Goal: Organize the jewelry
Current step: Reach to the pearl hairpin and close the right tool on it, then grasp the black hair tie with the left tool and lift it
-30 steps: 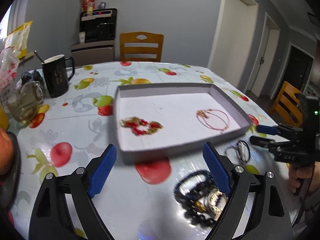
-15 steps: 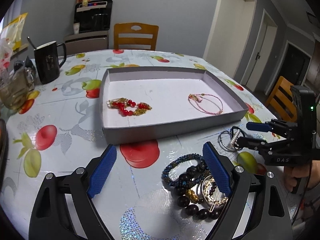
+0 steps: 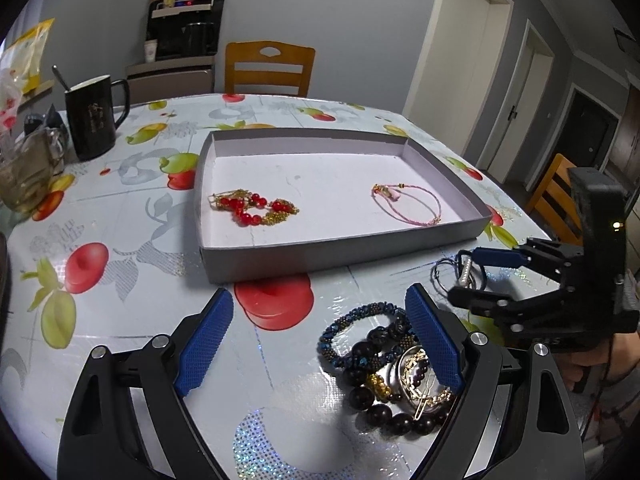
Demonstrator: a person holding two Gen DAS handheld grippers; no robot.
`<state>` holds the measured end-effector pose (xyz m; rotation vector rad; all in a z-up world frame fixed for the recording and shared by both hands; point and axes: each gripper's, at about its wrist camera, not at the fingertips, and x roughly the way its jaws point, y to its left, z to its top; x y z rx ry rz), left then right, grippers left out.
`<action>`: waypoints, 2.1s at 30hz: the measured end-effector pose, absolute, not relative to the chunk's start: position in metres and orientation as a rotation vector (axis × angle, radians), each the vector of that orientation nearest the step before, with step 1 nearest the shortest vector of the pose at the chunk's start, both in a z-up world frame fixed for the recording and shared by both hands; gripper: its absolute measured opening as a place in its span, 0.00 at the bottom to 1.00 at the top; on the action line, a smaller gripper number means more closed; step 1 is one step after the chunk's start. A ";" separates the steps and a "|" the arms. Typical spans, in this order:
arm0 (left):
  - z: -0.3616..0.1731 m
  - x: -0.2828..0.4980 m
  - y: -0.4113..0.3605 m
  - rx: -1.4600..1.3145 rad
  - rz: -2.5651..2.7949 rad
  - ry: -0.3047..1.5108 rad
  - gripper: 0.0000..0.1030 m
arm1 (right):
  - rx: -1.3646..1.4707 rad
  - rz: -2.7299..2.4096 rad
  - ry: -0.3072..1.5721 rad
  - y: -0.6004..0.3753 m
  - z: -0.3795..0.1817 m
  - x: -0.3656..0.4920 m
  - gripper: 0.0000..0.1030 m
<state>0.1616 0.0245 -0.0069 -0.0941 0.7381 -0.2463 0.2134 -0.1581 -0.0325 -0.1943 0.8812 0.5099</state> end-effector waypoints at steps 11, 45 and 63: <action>-0.008 0.160 0.023 -0.094 -0.243 0.748 0.85 | -0.143 0.540 0.885 -0.165 -0.034 0.212 0.47; 0.003 0.174 -0.074 0.132 -0.355 0.749 0.82 | 0.054 0.582 0.834 -0.247 -0.013 0.184 0.06; -0.029 0.206 -0.135 0.204 -0.364 0.880 0.08 | 0.078 0.579 0.817 -0.265 -0.012 0.176 0.06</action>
